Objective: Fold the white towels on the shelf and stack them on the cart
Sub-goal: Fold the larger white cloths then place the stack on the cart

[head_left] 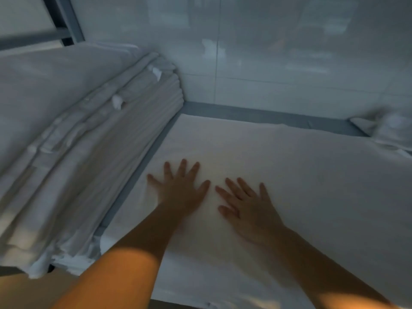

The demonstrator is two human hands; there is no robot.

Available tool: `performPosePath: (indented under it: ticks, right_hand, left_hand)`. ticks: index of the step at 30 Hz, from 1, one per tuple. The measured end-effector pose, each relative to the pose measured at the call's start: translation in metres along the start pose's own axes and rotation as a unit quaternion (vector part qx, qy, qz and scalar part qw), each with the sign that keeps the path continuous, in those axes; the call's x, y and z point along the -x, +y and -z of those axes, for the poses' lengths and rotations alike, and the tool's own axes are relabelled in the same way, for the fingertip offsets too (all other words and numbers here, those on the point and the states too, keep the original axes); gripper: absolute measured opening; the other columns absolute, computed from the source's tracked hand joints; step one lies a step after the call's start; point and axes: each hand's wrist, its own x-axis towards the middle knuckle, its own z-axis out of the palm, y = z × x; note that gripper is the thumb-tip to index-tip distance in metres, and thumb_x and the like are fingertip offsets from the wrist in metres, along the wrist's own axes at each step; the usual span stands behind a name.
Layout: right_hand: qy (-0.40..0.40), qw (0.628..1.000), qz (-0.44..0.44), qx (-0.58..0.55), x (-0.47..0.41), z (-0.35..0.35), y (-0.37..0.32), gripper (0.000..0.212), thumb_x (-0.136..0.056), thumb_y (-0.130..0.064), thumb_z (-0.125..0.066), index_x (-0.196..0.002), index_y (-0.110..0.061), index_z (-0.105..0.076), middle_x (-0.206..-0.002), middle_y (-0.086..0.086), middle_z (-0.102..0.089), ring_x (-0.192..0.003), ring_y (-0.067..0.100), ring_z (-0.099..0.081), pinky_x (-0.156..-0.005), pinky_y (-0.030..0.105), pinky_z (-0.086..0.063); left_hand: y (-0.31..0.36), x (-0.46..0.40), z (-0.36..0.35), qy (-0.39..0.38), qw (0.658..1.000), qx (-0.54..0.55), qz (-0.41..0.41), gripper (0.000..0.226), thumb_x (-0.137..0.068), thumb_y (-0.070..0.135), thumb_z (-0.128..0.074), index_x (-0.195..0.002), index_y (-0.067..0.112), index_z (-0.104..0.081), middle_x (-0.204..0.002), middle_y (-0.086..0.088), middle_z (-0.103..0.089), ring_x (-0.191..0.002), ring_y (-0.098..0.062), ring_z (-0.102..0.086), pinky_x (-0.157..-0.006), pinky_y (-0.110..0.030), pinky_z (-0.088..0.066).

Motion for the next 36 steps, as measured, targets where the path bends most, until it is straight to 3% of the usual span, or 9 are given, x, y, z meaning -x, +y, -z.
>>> performPosePath:
  ticks: [5,7,10,12,16,27,30,33,36]
  right_hand:
    - [-0.006,0.972,-0.233,0.014,-0.048,0.015,0.066,0.057,-0.098,-0.056,-0.014,-0.151,-0.039,-0.001,-0.161,-0.007,0.005,-0.148,0.019,0.002,-0.115,0.057,-0.002]
    - [-0.011,0.982,-0.189,-0.001,-0.071,0.020,0.055,0.053,-0.100,-0.048,-0.016,-0.151,-0.037,-0.005,-0.160,-0.009,0.002,-0.148,0.019,0.000,-0.115,0.058,-0.004]
    - [0.001,0.998,0.066,0.000,-0.100,0.011,-0.007,0.049,-0.101,-0.044,-0.018,-0.149,-0.043,-0.008,-0.159,-0.018,-0.001,-0.147,0.008,0.001,-0.116,0.051,-0.002]
    - [0.018,0.989,0.148,0.011,-0.122,0.008,-0.034,0.048,-0.101,-0.043,-0.018,-0.148,-0.046,-0.009,-0.157,-0.023,-0.003,-0.146,0.003,0.001,-0.117,0.049,-0.002]
    - [0.007,0.989,0.148,0.008,-0.177,0.015,-0.039,0.048,-0.102,-0.043,-0.018,-0.147,-0.049,-0.005,-0.157,-0.025,-0.001,-0.145,0.002,0.004,-0.117,0.050,0.000]
    - [-0.025,0.988,0.148,0.039,-0.296,0.022,-0.029,0.060,-0.090,-0.068,-0.006,-0.147,-0.050,-0.002,-0.158,-0.019,0.004,-0.146,0.008,0.004,-0.118,0.048,0.001]
    - [-0.038,0.995,0.075,0.044,-0.325,0.030,-0.006,0.060,-0.093,-0.066,-0.010,-0.149,-0.045,-0.002,-0.160,-0.014,0.002,-0.147,0.013,0.000,-0.117,0.051,-0.002]
    - [-0.033,0.995,-0.084,0.033,-0.328,0.043,0.020,0.061,-0.095,-0.062,-0.013,-0.151,-0.037,-0.007,-0.161,-0.008,-0.003,-0.147,0.021,-0.006,-0.113,0.061,-0.005]
    - [0.009,0.999,-0.015,0.028,-0.284,0.038,0.014,0.057,-0.097,-0.057,-0.018,-0.150,-0.038,-0.012,-0.160,-0.010,0.000,-0.148,0.018,0.001,-0.114,0.060,-0.002]
  left_hand:
    - [-0.051,-0.034,-0.003,0.033,0.999,0.007,0.029,0.075,-0.084,0.075,-0.004,-0.150,0.041,0.002,-0.161,0.005,0.003,-0.147,-0.026,0.002,-0.115,-0.055,-0.005]
    - [-0.053,-0.036,-0.006,0.053,0.998,0.021,0.024,0.078,-0.081,0.075,-0.001,-0.150,0.039,0.000,-0.161,0.002,0.000,-0.147,-0.029,-0.001,-0.116,-0.052,-0.004]
    - [-0.049,-0.034,-0.007,0.059,0.997,0.043,0.018,0.086,-0.076,0.073,0.005,-0.152,0.032,0.000,-0.161,-0.002,0.002,-0.147,-0.030,0.001,-0.116,-0.053,-0.001]
    - [-0.050,-0.033,-0.006,0.065,0.997,0.045,0.018,0.087,-0.079,0.069,0.004,-0.153,0.024,0.000,-0.161,-0.004,0.002,-0.147,-0.030,0.003,-0.116,-0.054,0.000]
    - [-0.050,-0.030,-0.004,0.071,0.996,0.053,0.014,0.084,-0.086,0.064,-0.006,-0.152,0.013,0.002,-0.161,-0.009,0.004,-0.146,-0.030,0.007,-0.115,-0.055,0.003]
    - [-0.048,-0.027,-0.004,0.083,0.993,0.082,0.022,0.089,-0.082,0.069,-0.002,-0.152,0.016,0.003,-0.160,-0.006,0.006,-0.145,-0.026,0.017,-0.113,-0.050,0.017]
    - [-0.048,-0.027,-0.005,0.091,0.991,0.092,0.026,0.088,-0.082,0.070,-0.004,-0.153,0.018,0.002,-0.161,-0.003,0.006,-0.145,-0.023,0.018,-0.112,-0.047,0.019]
    - [-0.047,-0.028,-0.004,0.090,0.992,0.088,0.030,0.087,-0.082,0.069,-0.003,-0.153,0.019,0.003,-0.161,-0.002,0.006,-0.145,-0.023,0.018,-0.113,-0.047,0.019]
    - [-0.049,-0.030,-0.003,0.075,0.993,0.081,0.029,0.087,-0.082,0.069,0.000,-0.152,0.019,0.005,-0.160,-0.002,0.009,-0.145,-0.023,0.017,-0.114,-0.050,0.014]
